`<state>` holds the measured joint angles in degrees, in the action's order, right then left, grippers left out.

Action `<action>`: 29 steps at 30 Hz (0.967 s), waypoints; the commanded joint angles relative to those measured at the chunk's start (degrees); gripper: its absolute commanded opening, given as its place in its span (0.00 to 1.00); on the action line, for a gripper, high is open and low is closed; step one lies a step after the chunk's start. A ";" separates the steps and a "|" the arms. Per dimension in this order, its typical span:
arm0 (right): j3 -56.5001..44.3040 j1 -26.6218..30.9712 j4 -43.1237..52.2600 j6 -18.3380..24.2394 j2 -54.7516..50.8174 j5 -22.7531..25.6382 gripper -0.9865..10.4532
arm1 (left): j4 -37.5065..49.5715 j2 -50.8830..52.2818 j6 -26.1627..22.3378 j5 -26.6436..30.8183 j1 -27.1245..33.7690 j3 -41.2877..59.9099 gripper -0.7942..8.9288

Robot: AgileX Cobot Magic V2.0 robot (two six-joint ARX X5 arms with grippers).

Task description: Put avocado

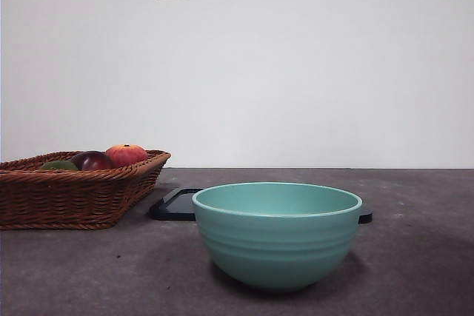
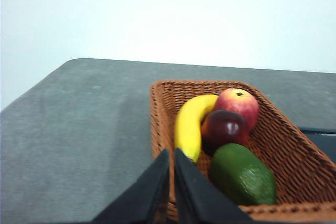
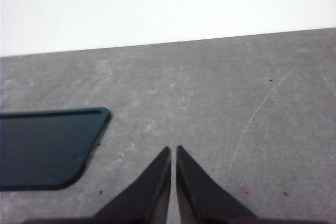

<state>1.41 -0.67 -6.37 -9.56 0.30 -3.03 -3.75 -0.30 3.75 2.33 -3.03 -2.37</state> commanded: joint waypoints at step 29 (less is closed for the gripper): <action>47.10 -2.01 -25.35 -5.29 33.00 -15.21 0.10 | -18.32 -27.71 3.04 -5.20 -4.57 -42.84 0.10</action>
<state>47.22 -1.98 -31.57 -16.12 32.95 -17.91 -22.44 -27.77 7.01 -2.17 -7.18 -43.70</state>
